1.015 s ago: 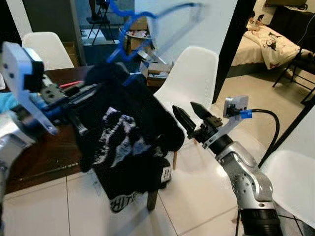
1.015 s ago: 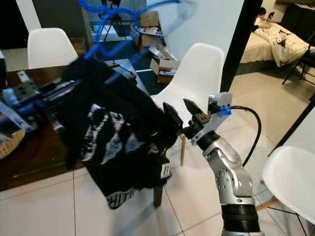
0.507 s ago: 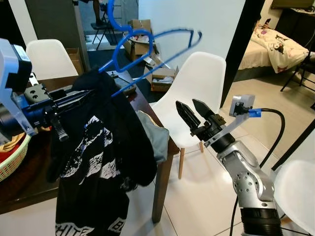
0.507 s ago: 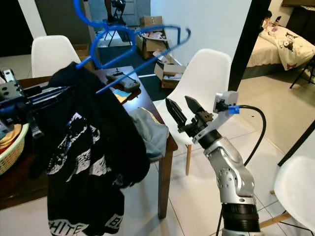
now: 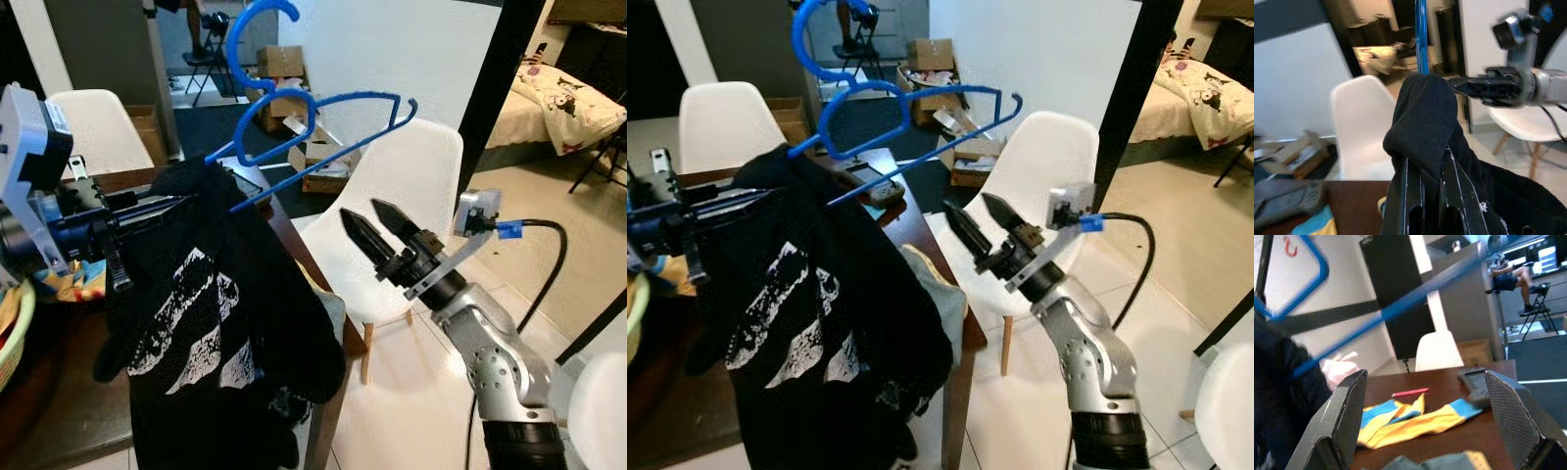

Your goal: Hang hanger

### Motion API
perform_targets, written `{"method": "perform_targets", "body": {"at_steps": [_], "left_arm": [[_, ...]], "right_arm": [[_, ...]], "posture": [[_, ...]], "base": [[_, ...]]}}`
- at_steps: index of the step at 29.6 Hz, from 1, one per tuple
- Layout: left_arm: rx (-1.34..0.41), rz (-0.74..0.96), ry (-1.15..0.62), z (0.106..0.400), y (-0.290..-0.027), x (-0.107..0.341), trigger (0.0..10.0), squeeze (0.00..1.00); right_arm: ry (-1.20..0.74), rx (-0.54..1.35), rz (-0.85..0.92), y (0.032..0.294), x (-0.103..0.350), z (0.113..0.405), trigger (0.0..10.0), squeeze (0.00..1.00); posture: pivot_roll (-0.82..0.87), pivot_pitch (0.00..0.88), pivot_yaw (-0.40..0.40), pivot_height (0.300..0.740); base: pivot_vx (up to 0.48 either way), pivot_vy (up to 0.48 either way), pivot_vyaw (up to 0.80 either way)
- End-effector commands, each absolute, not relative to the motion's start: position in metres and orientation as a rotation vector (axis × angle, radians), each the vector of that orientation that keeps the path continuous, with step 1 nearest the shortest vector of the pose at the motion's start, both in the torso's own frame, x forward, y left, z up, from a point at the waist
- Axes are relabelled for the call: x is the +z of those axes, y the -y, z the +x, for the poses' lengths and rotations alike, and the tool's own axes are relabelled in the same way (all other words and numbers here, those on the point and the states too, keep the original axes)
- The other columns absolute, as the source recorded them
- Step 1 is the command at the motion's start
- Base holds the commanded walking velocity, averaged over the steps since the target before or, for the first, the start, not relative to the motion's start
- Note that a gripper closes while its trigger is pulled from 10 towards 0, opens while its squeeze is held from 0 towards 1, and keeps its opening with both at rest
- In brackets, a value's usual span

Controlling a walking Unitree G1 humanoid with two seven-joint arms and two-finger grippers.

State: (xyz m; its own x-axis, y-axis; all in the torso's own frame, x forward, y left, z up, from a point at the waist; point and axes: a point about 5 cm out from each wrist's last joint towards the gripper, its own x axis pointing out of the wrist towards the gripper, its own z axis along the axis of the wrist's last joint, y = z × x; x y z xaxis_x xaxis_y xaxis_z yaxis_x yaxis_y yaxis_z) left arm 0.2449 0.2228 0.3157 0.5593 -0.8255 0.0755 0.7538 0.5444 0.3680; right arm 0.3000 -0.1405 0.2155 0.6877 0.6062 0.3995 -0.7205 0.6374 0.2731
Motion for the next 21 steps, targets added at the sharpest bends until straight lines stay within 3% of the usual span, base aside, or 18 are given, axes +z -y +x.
{"method": "perform_targets", "body": {"at_steps": [1,6,10,16,19,21], "left_arm": [[-0.986,0.387,0.276,0.240,-0.219,0.327,10.0,0.00],[-0.920,0.447,0.316,0.242,-0.231,0.347,10.0,0.00],[-0.618,0.527,0.478,0.257,-0.264,0.400,10.0,0.00],[-0.492,0.637,0.532,0.268,-0.276,0.428,10.0,0.00],[-0.533,0.634,0.515,0.270,-0.273,0.427,10.0,0.00],[-0.832,0.620,0.344,0.269,-0.249,0.379,10.0,0.00]], "right_arm": [[0.315,0.785,0.453,0.144,0.224,0.298,10.0,0.00],[0.342,0.795,0.506,0.146,0.230,0.297,10.0,0.00],[0.338,0.809,0.517,0.143,0.230,0.297,10.0,0.00],[0.333,0.815,0.523,0.138,0.229,0.298,10.0,0.00],[0.332,0.817,0.523,0.137,0.229,0.298,10.0,0.00],[0.317,0.822,0.512,0.136,0.227,0.297,10.0,0.00]], "posture": [[0.04,0.000,-0.031,0.740],[0.04,0.000,-0.033,0.740],[0.05,0.000,-0.043,0.740],[0.06,0.000,-0.038,0.740],[0.06,0.000,-0.038,0.740],[0.05,0.000,-0.031,0.740]], "base": [[0.349,0.000,0.00],[0.115,0.000,0.00],[0.000,0.000,0.00],[0.000,0.000,0.00],[0.000,0.000,0.00],[0.000,0.000,0.00]]}}
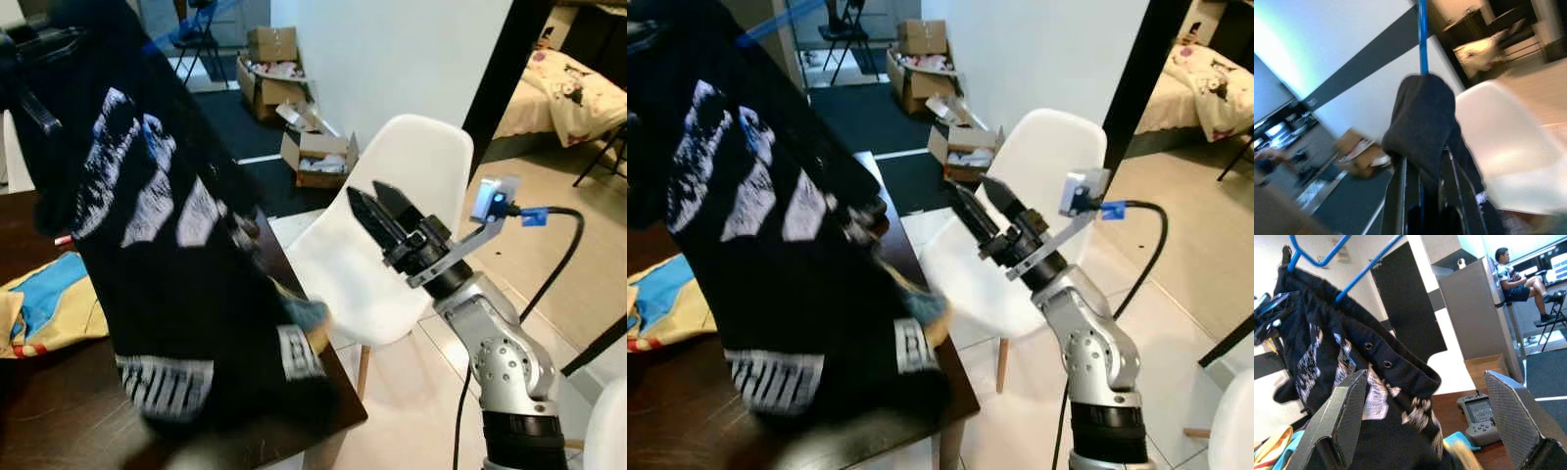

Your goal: Hang hanger

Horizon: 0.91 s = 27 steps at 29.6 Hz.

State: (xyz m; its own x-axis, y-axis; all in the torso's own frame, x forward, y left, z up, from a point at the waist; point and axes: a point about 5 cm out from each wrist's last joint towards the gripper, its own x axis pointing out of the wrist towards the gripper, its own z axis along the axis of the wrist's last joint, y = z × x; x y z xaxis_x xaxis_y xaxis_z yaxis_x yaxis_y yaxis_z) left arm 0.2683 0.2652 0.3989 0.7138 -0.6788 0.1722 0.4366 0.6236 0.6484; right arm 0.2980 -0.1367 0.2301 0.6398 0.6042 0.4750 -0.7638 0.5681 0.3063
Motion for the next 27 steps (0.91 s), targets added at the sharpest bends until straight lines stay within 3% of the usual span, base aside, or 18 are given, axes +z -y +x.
{"method": "perform_targets", "body": {"at_steps": [1,2,3,5,9,22,24,26,27], "left_arm": [[-0.832,0.620,0.344,0.269,-0.249,0.379,10.0,0.00],[-0.832,0.620,0.344,0.269,-0.249,0.379,10.0,0.00],[-1.121,0.568,0.132,0.256,-0.227,0.319,10.0,0.00],[-1.121,0.568,0.132,0.256,-0.227,0.319,10.0,0.00],[-1.309,0.423,-0.043,0.240,-0.214,0.270,10.0,0.00],[-1.223,0.144,-0.157,0.239,-0.231,0.241,10.0,0.00],[-1.251,0.124,-0.340,0.221,-0.243,0.216,10.0,0.00],[-1.251,0.124,-0.340,0.221,-0.243,0.216,10.0,0.00],[-1.254,0.135,-0.423,0.213,-0.250,0.207,10.0,0.00]], "right_arm": [[0.317,0.822,0.512,0.136,0.227,0.297,10.0,0.00],[0.317,0.822,0.512,0.136,0.227,0.297,10.0,0.00],[0.285,0.846,0.480,0.135,0.223,0.293,10.0,0.00],[0.285,0.846,0.480,0.135,0.223,0.293,10.0,0.00],[0.239,0.904,0.425,0.132,0.217,0.286,10.0,0.00],[0.219,0.924,0.397,0.127,0.214,0.285,10.0,0.00],[0.193,1.006,0.343,0.134,0.213,0.277,10.0,0.00],[0.193,1.006,0.343,0.134,0.213,0.277,10.0,0.00],[0.171,1.073,0.288,0.142,0.213,0.270,10.0,0.00]], "posture": [[0.05,0.000,-0.031,0.740],[0.05,0.000,-0.031,0.740],[0.04,0.000,-0.032,0.740],[0.04,0.000,-0.032,0.740],[0.03,0.000,-0.032,0.740],[0.05,0.000,-0.030,0.740],[0.06,0.000,-0.027,0.740],[0.06,0.000,-0.027,0.740],[0.07,0.000,-0.027,0.740]], "base": [[0.000,0.000,0.00],[0.000,0.000,0.00],[0.000,0.000,0.00],[0.000,0.000,0.00],[0.000,0.000,0.00],[0.000,0.000,0.00],[0.000,0.000,0.00],[0.000,0.000,0.00],[0.000,0.000,0.00]]}}
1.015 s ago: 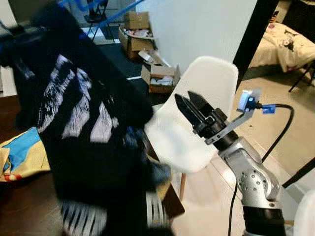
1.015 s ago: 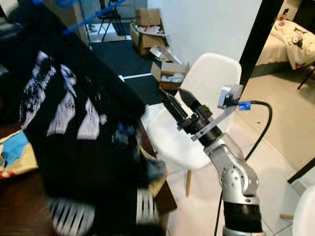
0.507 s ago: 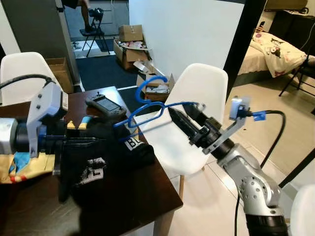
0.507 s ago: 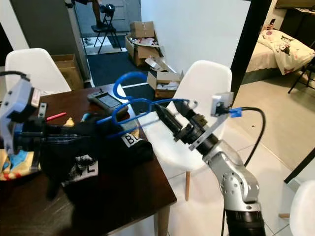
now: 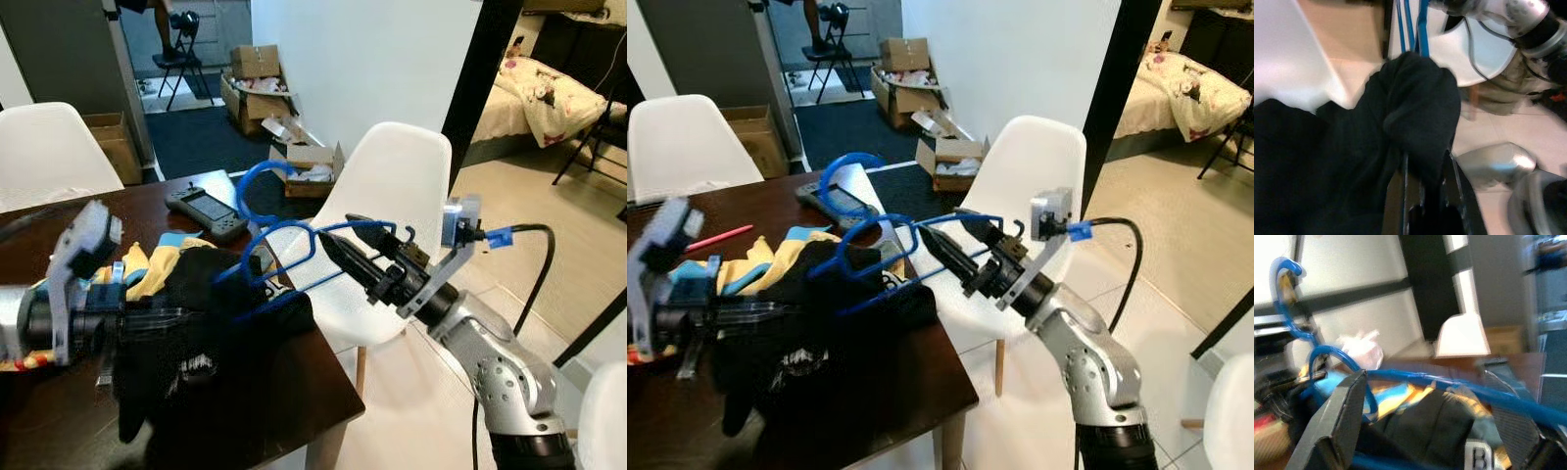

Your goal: Hang hanger

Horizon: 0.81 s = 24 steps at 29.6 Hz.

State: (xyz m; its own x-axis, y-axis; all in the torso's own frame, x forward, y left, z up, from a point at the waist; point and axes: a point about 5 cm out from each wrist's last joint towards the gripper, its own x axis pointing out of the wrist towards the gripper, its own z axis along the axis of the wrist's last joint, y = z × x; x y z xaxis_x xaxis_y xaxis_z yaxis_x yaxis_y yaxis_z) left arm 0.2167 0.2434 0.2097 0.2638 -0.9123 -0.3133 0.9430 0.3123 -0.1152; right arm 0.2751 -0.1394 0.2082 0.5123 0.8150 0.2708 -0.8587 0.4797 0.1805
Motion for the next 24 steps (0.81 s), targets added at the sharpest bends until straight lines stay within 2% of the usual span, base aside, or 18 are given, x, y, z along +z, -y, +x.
{"method": "perform_targets", "body": {"at_steps": [1,2,4,8,18,19,20,21,24], "left_arm": [[-1.247,0.169,-0.476,0.209,-0.259,0.205,10.0,0.00],[-1.242,0.199,-0.507,0.206,-0.265,0.205,10.0,0.00],[-1.242,0.199,-0.507,0.206,-0.265,0.205,10.0,0.00],[-1.242,0.252,-0.539,0.204,-0.273,0.212,10.0,0.00],[-1.235,0.311,-0.556,0.206,-0.277,0.221,10.0,0.00],[-1.256,0.325,-0.549,0.205,-0.274,0.223,10.0,0.00],[-1.299,0.348,-0.540,0.204,-0.266,0.225,10.0,0.00],[-1.324,0.358,-0.535,0.204,-0.262,0.226,10.0,0.00],[-1.352,0.370,-0.530,0.204,-0.259,0.227,10.0,0.00]], "right_arm": [[0.125,1.141,0.215,0.156,0.212,0.263,10.0,0.00],[0.085,1.198,0.149,0.167,0.211,0.256,10.0,0.00],[0.085,1.198,0.149,0.167,0.211,0.256,10.0,0.00],[0.009,1.298,0.058,0.183,0.215,0.243,10.0,0.00],[-0.018,1.417,-0.058,0.188,0.233,0.235,10.0,0.00],[-0.001,1.420,-0.131,0.174,0.235,0.240,10.0,0.00],[0.033,1.440,-0.239,0.148,0.234,0.246,10.0,0.00],[0.053,1.467,-0.252,0.135,0.235,0.246,10.0,0.00],[0.070,1.511,-0.246,0.123,0.238,0.246,10.0,0.00]], "posture": [[0.07,0.001,-0.028,0.740],[0.07,0.001,-0.028,0.740],[0.07,0.001,-0.028,0.740],[0.08,0.002,-0.025,0.740],[0.07,0.000,-0.027,0.740],[0.08,0.000,-0.030,0.740],[0.07,0.000,-0.029,0.740],[0.07,0.000,-0.029,0.740],[0.07,0.000,-0.030,0.740]], "base": [[0.000,0.000,0.00],[0.000,0.000,0.00],[0.000,0.000,0.00],[0.000,0.000,0.00],[0.000,0.000,0.00],[0.000,0.000,0.00],[0.000,0.000,0.00],[0.000,0.000,0.00],[0.000,0.000,0.00]]}}
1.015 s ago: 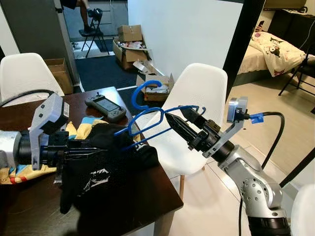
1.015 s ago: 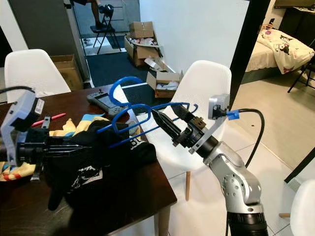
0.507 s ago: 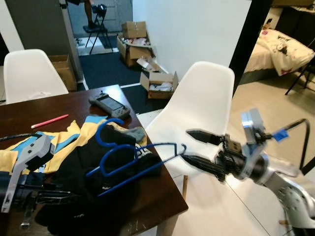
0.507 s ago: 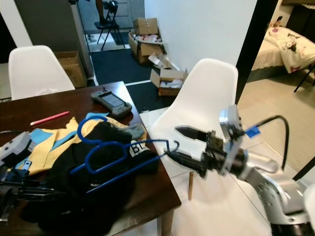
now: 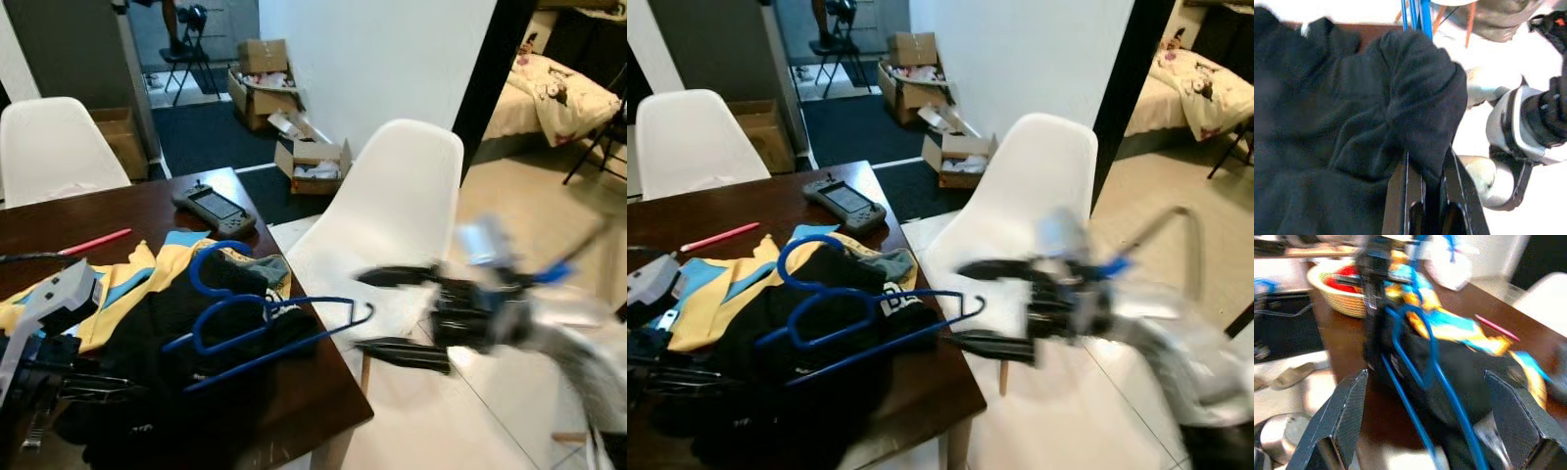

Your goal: Hang hanger

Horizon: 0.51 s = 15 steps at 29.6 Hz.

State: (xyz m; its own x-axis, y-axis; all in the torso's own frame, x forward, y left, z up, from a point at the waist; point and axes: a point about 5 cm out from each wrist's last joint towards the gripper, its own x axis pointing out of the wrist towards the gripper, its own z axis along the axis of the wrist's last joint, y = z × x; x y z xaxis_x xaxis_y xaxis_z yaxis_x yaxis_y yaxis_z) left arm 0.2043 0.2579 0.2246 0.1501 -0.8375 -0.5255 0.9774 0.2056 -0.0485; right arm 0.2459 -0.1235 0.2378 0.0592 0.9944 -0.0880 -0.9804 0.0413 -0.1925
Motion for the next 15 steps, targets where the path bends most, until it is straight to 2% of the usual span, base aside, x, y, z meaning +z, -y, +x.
{"method": "perform_targets", "body": {"at_steps": [1,6,11,12,15], "left_arm": [[-1.360,0.380,-0.533,0.204,-0.258,0.226,10.0,0.00],[-1.383,0.397,-0.528,0.206,-0.255,0.225,10.0,0.00],[-1.385,0.397,-0.526,0.207,-0.254,0.225,10.0,0.00],[-1.390,0.401,-0.525,0.207,-0.254,0.226,10.0,0.00],[-1.393,0.405,-0.525,0.207,-0.254,0.226,10.0,0.00]], "right_arm": [[0.068,1.529,-0.266,0.117,0.237,0.246,10.0,0.00],[0.044,1.604,-0.336,0.099,0.232,0.245,10.0,0.00],[0.038,1.616,-0.347,0.096,0.231,0.245,10.0,0.00],[0.017,1.613,-0.369,0.094,0.228,0.248,0.0,0.00],[-0.011,1.621,-0.389,0.094,0.224,0.248,0.0,0.00]], "posture": [[0.07,0.000,-0.026,0.740],[0.06,0.000,-0.030,0.740],[0.06,0.000,-0.030,0.740],[0.06,0.000,-0.033,0.740],[0.06,0.000,-0.033,0.740]], "base": [[0.000,0.000,0.00],[0.000,0.000,0.00],[0.000,0.000,0.00],[0.000,0.000,0.00],[0.000,0.000,0.00]]}}
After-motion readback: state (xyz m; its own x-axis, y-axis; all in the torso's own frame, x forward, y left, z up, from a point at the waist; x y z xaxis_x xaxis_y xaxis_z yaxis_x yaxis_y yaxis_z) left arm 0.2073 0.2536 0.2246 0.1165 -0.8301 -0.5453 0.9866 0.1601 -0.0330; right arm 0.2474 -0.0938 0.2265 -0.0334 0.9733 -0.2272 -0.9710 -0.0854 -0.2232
